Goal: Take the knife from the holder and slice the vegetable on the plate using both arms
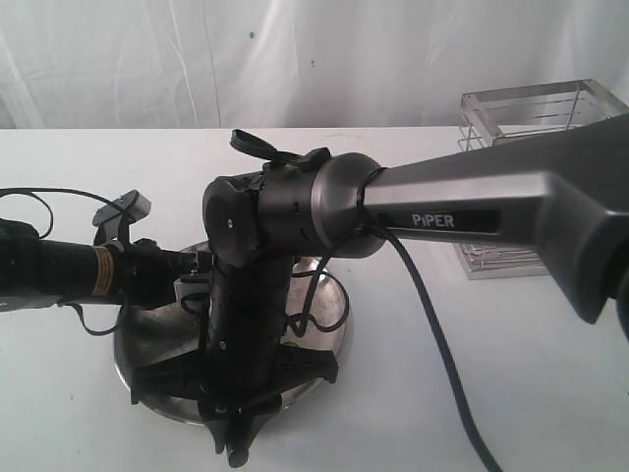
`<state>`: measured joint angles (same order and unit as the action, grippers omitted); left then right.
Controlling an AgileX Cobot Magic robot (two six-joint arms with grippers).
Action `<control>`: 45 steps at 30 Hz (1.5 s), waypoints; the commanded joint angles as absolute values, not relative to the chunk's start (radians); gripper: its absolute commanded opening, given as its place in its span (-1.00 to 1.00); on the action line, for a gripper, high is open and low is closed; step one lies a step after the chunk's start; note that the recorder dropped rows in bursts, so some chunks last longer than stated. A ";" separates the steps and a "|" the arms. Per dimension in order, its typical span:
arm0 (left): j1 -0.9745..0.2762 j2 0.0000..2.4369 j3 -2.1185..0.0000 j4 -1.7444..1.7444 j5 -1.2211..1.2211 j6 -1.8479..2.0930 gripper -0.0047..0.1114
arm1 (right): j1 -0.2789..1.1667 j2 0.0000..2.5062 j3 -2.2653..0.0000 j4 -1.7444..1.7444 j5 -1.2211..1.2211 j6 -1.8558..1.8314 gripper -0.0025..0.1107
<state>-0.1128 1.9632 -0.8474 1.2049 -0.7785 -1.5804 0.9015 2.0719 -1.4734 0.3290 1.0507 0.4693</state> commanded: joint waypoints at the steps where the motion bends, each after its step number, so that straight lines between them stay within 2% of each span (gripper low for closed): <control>1: -0.114 1.967 -0.838 1.265 -0.713 -1.598 -0.92 | 0.900 2.072 -1.474 0.313 1.041 0.475 -0.96; 5: -0.114 1.967 -0.838 1.272 -0.712 -1.600 -0.92 | 0.900 2.084 -1.474 0.322 1.060 0.475 -0.96; 10: -0.114 1.967 -0.838 1.295 -0.703 -1.619 -0.92 | 0.900 2.084 -1.474 0.324 1.200 0.419 -0.96; 17: -0.114 1.967 -0.838 1.296 -0.717 -1.611 -0.92 | 0.900 2.084 -1.474 0.324 1.221 0.413 -0.96; 21: -0.107 1.965 -0.838 1.256 -0.741 -1.602 -0.92 | 0.900 2.084 -1.474 0.329 1.221 0.395 -0.96; 27: -0.090 1.965 -0.838 1.218 -0.918 -1.521 -0.92 | 0.900 2.084 -1.474 0.329 1.221 0.395 -0.96; 39: -0.092 1.965 -0.838 1.218 -1.053 -1.528 -0.92 | 0.900 2.084 -1.474 0.325 1.176 0.395 -0.96; 45: -0.092 1.965 -0.838 1.214 -1.047 -1.528 -0.92 | 0.900 2.084 -1.474 0.325 1.152 0.395 -0.96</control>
